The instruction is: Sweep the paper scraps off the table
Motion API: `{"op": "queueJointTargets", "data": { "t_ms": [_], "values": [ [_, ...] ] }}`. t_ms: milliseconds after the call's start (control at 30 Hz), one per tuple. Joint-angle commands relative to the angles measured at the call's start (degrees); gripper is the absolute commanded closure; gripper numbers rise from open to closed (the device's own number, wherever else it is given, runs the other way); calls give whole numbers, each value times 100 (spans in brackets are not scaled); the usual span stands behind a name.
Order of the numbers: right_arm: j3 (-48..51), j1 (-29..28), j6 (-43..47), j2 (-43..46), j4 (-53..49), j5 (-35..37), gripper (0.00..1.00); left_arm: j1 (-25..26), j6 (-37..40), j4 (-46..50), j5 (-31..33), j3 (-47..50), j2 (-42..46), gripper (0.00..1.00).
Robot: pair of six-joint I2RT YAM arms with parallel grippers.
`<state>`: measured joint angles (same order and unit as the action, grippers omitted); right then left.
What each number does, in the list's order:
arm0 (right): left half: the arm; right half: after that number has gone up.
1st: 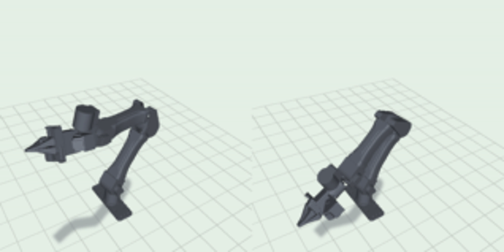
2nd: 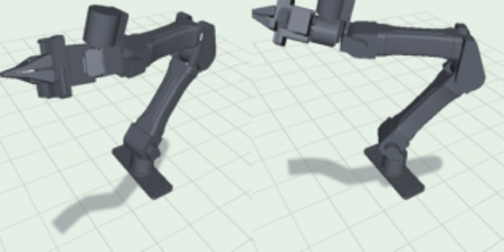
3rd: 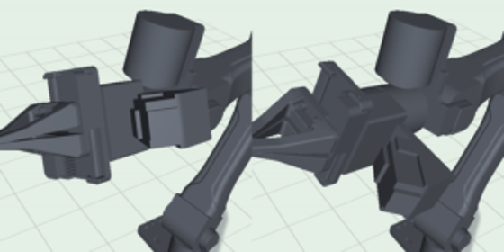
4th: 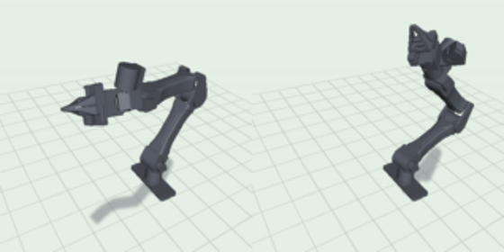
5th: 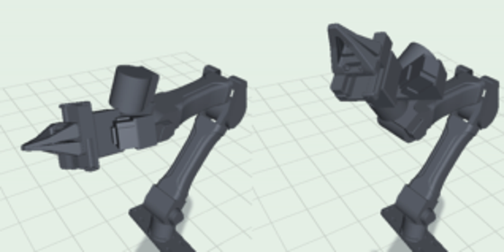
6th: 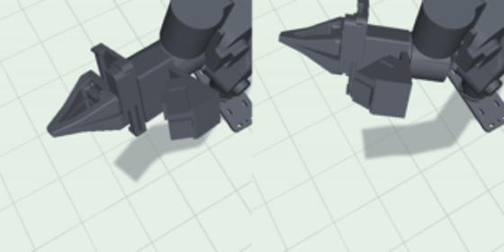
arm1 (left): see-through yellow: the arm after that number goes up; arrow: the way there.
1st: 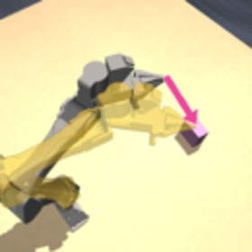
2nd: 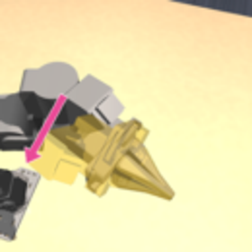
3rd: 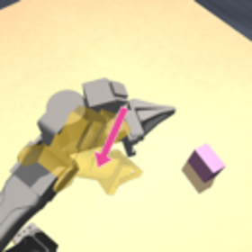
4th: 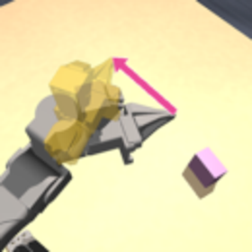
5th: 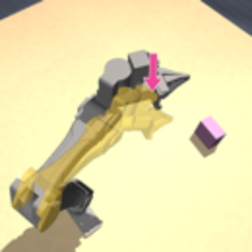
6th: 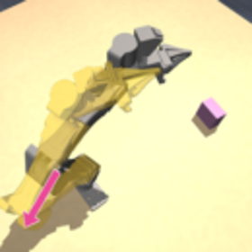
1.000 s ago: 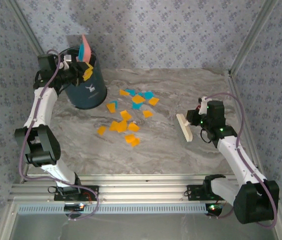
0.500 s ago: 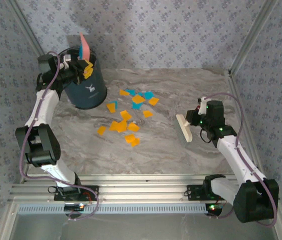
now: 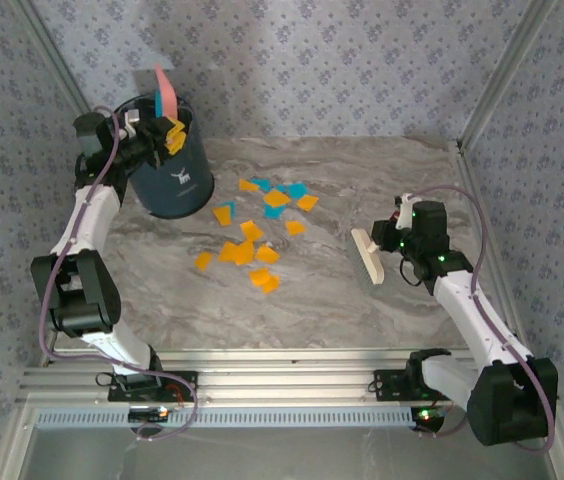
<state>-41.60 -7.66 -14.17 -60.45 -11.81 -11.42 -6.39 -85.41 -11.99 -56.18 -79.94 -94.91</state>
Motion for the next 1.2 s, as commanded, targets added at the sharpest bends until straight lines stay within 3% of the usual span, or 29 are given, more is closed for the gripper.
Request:
{"op": "queueJointTargets", "data": {
  "t_ms": [0,600,1167],
  "values": [
    [-190,-35,-77,-14,113,-43,100,-41,-344,-633,-59,63,314,100],
    [-192,-53,-64,-86,127,-34,100,-30,-1979,-2313,258,657,395,100],
    [-206,-100,-50,-110,111,5,100,99,-2769,-3180,474,901,374,100]
  ]
}}
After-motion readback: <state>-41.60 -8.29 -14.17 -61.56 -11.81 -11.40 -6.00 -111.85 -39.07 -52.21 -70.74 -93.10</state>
